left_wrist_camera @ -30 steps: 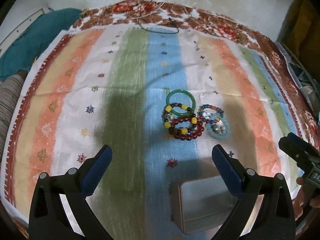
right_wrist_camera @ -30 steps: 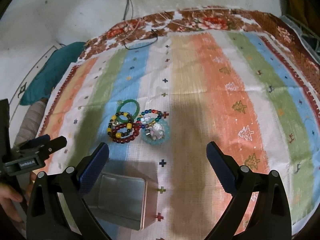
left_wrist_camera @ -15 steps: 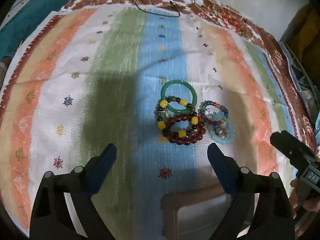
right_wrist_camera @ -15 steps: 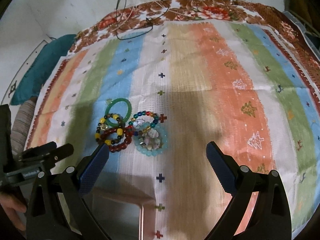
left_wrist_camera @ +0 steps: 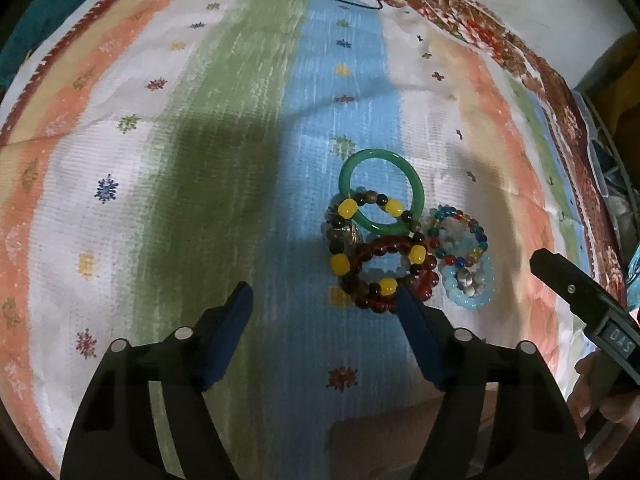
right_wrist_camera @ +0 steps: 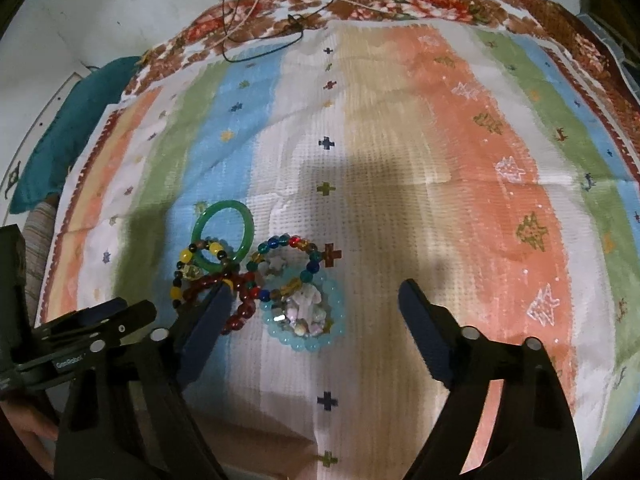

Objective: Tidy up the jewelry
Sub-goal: 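Grasp the yellow-black beaded bracelet with left tool while right grasps rainbow beaded bracelet, then lift and carry both held bracelets over the silver tin box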

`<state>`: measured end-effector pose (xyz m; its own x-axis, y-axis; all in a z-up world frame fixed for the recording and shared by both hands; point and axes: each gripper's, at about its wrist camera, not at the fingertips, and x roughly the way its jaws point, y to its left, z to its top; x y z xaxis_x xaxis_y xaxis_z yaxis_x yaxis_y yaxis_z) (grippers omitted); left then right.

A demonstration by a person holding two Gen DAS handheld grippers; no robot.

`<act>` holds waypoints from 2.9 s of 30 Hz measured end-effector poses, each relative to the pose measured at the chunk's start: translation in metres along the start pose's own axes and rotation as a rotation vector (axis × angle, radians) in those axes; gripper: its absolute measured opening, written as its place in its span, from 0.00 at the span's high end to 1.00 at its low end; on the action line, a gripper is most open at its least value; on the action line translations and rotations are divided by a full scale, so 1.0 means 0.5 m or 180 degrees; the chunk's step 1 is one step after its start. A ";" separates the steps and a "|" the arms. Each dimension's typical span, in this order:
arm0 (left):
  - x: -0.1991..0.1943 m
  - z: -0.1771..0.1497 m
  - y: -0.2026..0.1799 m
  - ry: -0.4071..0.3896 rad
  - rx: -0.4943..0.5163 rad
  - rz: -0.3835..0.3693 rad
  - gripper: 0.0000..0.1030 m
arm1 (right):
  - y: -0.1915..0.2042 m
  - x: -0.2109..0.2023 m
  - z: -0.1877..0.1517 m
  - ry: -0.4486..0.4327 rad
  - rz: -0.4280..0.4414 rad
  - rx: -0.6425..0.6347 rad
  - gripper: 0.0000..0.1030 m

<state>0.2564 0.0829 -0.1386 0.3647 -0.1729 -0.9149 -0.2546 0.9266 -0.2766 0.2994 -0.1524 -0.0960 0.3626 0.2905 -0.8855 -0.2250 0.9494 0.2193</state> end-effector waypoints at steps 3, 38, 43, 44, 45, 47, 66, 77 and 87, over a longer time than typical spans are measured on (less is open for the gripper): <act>0.011 0.009 0.003 0.0027 -0.0032 -0.0045 0.37 | -0.002 0.014 0.008 0.0035 -0.0001 0.0015 0.28; 0.083 0.033 0.021 0.0235 -0.0352 -0.0407 0.88 | 0.004 0.141 0.036 0.0399 0.0113 0.0091 0.87; 0.079 0.036 0.021 0.0214 -0.0357 -0.0393 0.89 | 0.001 0.131 0.037 0.0357 0.0121 0.0098 0.90; 0.077 0.037 0.021 0.0204 -0.0352 -0.0387 0.89 | 0.000 0.128 0.037 0.0345 0.0122 0.0095 0.90; 0.073 0.037 0.021 0.0195 -0.0347 -0.0382 0.89 | 0.001 0.124 0.037 0.0331 0.0122 0.0085 0.90; 0.064 0.040 0.017 0.0170 -0.0315 -0.0352 0.89 | 0.004 0.116 0.038 0.0305 0.0108 0.0052 0.90; -0.028 0.039 -0.062 -0.0136 0.0213 -0.0056 0.89 | 0.036 0.015 0.010 0.0042 -0.0217 -0.0381 0.90; -0.093 0.033 -0.108 -0.0403 0.0598 0.0138 0.89 | 0.043 -0.064 -0.004 -0.0184 -0.0279 -0.0440 0.90; -0.158 0.000 -0.121 -0.0610 0.0728 0.0232 0.89 | 0.073 -0.143 -0.033 -0.0441 -0.0311 -0.0589 0.90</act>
<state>0.2432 0.0405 -0.0496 0.5208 -0.0571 -0.8518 -0.0862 0.9892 -0.1190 0.2502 -0.1407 -0.0316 0.5085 0.2240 -0.8314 -0.3400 0.9394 0.0452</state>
